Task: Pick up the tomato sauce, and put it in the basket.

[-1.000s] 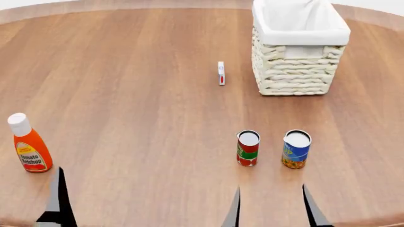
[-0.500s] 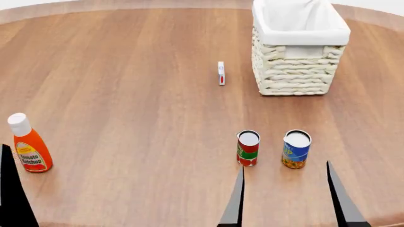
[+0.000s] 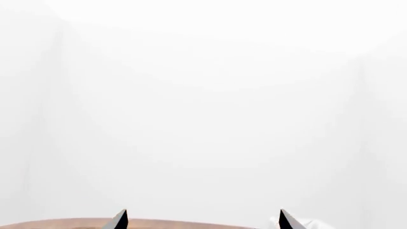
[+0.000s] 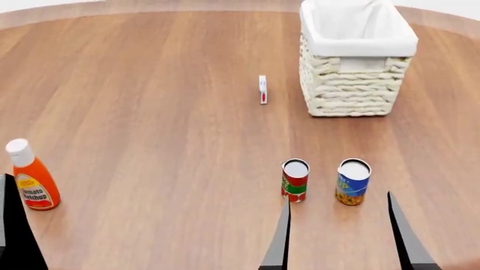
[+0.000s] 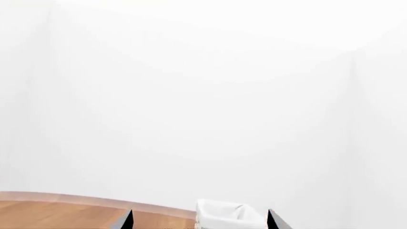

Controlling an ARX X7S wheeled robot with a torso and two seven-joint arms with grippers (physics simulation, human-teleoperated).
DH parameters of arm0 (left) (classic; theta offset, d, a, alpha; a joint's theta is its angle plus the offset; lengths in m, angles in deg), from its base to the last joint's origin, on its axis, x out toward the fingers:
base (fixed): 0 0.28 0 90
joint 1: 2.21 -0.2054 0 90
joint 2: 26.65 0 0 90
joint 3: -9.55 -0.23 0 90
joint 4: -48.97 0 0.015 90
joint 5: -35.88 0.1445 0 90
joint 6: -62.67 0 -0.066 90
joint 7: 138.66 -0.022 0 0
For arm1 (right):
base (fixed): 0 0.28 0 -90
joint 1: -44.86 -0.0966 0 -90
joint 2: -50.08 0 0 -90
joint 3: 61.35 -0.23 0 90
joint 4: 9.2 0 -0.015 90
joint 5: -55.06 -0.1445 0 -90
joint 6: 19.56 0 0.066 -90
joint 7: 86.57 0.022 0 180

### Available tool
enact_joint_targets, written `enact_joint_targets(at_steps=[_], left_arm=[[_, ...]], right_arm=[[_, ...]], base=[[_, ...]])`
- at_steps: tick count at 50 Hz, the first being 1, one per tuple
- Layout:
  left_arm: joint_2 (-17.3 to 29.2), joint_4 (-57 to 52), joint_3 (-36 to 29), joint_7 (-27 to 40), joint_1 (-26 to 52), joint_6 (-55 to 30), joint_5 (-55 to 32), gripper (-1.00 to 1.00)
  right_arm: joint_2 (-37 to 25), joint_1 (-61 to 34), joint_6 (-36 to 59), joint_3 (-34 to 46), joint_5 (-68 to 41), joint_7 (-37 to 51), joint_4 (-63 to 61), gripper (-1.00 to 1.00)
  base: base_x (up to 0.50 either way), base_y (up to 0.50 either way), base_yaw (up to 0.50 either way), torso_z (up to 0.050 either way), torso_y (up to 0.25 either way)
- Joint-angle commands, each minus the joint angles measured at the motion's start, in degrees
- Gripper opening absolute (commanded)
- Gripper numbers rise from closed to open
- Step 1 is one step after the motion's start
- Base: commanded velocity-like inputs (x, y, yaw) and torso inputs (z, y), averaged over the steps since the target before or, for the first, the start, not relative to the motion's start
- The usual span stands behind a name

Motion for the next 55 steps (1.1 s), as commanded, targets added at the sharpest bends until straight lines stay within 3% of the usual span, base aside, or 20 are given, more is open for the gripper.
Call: enact_joint_targets(at_steps=[1, 55], left_arm=[[0.17, 1.64, -1.03, 0.4, 0.02, 1.0, 0.96, 1.0], [2.06, 2.84, -2.54, 2.73, -0.21, 2.2, 0.84, 1.0]], right_arm=[[-0.5, 0.01, -0.23, 0.19, -0.55, 0.53, 0.61, 1.0], [-2.4, -0.48, 0.04, 1.78, -1.42, 2.55, 1.33, 1.0]], base=[[0.12, 0.0, 0.0, 0.0, 0.0], [0.14, 0.0, 0.0, 0.0, 0.0]])
